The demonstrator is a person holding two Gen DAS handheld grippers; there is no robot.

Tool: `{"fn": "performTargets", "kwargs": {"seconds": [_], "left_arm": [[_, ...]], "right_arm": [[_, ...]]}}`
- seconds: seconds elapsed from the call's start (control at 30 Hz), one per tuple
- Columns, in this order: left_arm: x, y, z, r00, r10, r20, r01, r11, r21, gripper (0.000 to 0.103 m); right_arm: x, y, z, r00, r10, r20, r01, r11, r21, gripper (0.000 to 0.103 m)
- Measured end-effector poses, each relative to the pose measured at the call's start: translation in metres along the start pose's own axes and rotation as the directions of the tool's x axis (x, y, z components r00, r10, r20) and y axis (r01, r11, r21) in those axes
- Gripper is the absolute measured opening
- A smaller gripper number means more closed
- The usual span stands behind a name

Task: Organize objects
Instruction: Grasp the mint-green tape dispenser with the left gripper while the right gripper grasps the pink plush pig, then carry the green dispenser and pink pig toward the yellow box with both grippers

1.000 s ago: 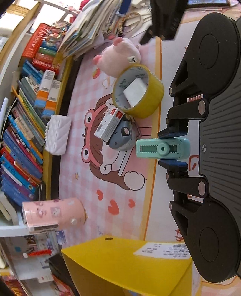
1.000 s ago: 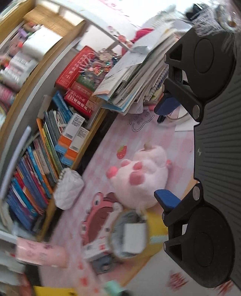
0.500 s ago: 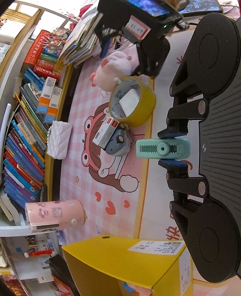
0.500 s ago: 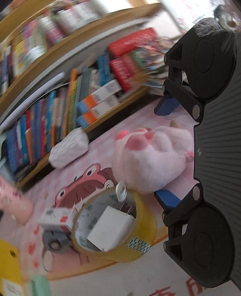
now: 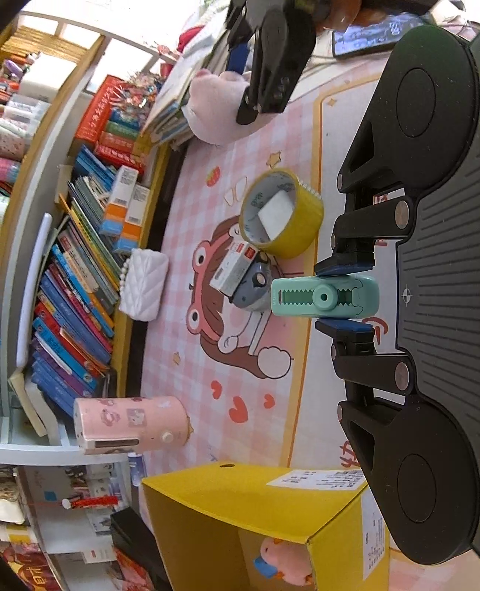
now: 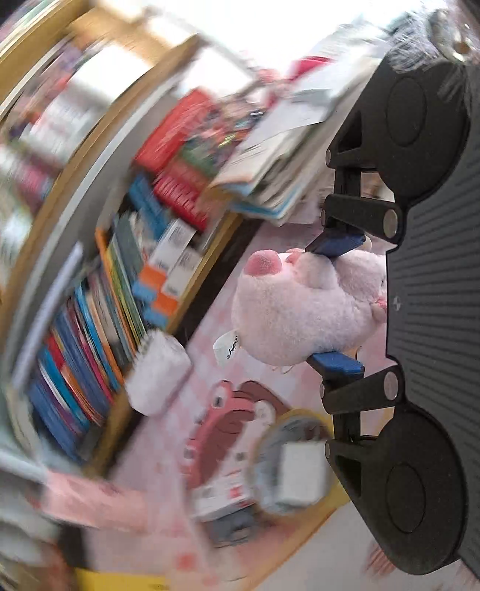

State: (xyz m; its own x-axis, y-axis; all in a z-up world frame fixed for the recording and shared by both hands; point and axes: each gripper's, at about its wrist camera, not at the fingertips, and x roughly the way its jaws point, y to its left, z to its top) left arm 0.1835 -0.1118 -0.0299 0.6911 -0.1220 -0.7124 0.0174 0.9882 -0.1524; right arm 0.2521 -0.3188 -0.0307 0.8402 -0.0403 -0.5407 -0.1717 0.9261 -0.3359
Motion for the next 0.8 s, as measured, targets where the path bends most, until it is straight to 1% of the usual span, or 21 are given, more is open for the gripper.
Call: {"fn": "performTargets", "kwargs": {"seconds": [0.07, 0.13, 0.2, 0.27, 0.43, 0.53, 0.67, 0.8], "left_arm": [[-0.005, 0.002, -0.002, 1.0, -0.013, 0.008, 0.013, 1.0, 0.009, 0.023], [-0.012, 0.005, -0.004, 1.0, -0.025, 0.016, 0.025, 1.0, 0.017, 0.023], [-0.02, 0.009, -0.007, 0.999, -0.037, 0.027, 0.037, 0.999, 0.021, 0.023], [-0.028, 0.015, -0.012, 0.998, -0.046, 0.034, 0.046, 0.999, 0.022, 0.023], [-0.046, 0.035, -0.026, 0.998, -0.051, 0.036, 0.051, 0.999, 0.015, 0.023], [-0.056, 0.049, -0.033, 0.998, -0.051, 0.041, 0.051, 0.999, 0.002, 0.023], [-0.072, 0.068, -0.048, 0.997, -0.05, 0.053, 0.05, 0.999, -0.001, 0.023], [-0.089, 0.096, -0.066, 0.999, -0.03, 0.042, 0.032, 0.998, -0.049, 0.023]], "right_arm": [[-0.021, 0.001, 0.002, 1.0, 0.031, 0.001, -0.031, 0.996, 0.082, 0.05], [-0.038, 0.004, 0.004, 0.998, 0.069, -0.012, -0.066, 0.982, 0.174, 0.05], [-0.048, 0.008, 0.004, 0.993, 0.111, -0.041, -0.096, 0.959, 0.266, 0.05], [-0.053, 0.017, 0.001, 0.987, 0.143, -0.077, -0.111, 0.942, 0.316, 0.051], [-0.079, 0.05, -0.014, 0.976, 0.173, -0.136, -0.118, 0.934, 0.338, 0.051], [-0.096, 0.071, -0.018, 0.971, 0.194, -0.142, -0.14, 0.936, 0.322, 0.051], [-0.115, 0.097, -0.021, 0.97, 0.203, -0.135, -0.158, 0.944, 0.291, 0.051], [-0.131, 0.127, -0.023, 0.96, 0.233, -0.158, -0.186, 0.946, 0.266, 0.051]]}}
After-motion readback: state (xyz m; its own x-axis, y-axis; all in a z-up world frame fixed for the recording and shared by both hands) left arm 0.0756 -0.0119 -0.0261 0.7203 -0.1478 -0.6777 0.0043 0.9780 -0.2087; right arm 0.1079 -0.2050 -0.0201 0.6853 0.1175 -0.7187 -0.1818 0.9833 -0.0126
